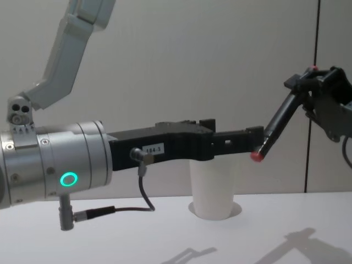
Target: Place the pen into the pen holder.
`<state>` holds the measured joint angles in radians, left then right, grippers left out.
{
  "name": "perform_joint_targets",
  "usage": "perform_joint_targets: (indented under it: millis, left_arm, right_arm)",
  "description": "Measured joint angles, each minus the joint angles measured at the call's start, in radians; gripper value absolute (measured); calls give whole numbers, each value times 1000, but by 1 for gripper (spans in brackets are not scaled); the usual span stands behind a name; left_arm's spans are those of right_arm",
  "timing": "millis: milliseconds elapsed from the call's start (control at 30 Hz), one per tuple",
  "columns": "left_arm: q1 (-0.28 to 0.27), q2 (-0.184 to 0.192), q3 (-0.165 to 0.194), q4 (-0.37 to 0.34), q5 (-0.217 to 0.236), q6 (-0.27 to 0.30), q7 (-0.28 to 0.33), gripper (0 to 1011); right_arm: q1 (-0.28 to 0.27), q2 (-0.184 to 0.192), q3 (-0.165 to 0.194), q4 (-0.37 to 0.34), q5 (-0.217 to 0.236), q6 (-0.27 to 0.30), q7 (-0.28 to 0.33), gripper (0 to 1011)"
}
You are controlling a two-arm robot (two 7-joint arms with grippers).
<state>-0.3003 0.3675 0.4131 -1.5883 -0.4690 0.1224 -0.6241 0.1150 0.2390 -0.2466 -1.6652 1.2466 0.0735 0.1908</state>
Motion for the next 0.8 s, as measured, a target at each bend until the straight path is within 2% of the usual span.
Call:
perform_joint_targets:
  millis: [367, 800]
  left_arm:
    - [0, 0, 0, 0, 0, 0, 0, 1001]
    - [0, 0, 0, 0, 0, 0, 0, 1001]
  right_arm:
    - [54, -13, 9, 57, -2, -25, 7, 204]
    - [150, -43, 13, 165, -18, -39, 42, 204]
